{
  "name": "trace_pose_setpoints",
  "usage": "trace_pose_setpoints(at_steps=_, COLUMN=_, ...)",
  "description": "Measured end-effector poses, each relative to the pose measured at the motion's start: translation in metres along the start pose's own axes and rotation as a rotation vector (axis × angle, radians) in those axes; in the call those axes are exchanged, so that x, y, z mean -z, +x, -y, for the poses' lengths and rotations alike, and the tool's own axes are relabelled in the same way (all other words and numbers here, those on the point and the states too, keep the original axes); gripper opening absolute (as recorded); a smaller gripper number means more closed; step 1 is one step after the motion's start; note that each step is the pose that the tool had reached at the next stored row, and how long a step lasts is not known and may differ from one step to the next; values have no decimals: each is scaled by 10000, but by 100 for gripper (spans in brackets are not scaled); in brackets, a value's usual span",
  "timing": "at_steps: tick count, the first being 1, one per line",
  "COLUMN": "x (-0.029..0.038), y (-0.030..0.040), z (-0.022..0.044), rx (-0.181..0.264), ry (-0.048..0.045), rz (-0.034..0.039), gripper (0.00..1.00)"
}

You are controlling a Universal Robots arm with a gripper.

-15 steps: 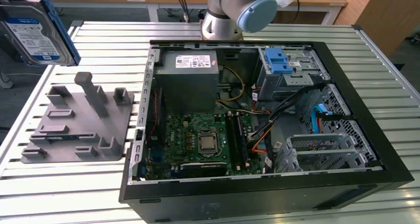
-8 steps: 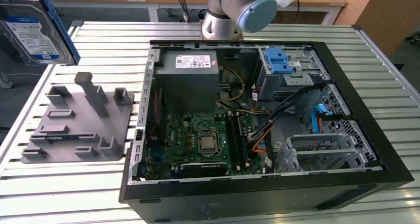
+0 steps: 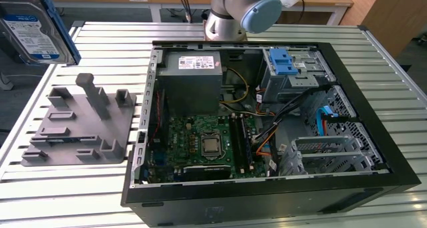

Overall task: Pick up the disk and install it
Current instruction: 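Pick up the disk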

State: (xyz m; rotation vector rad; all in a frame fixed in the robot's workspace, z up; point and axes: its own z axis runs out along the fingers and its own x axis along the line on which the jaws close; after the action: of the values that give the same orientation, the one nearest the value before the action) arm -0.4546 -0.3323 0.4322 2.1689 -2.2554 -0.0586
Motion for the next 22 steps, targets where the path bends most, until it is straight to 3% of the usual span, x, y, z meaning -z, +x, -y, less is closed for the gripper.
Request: trace_pose_setpoints(at_steps=22, x=91, y=-2, z=-3, rx=0, ry=0, rz=0, gripper=36)
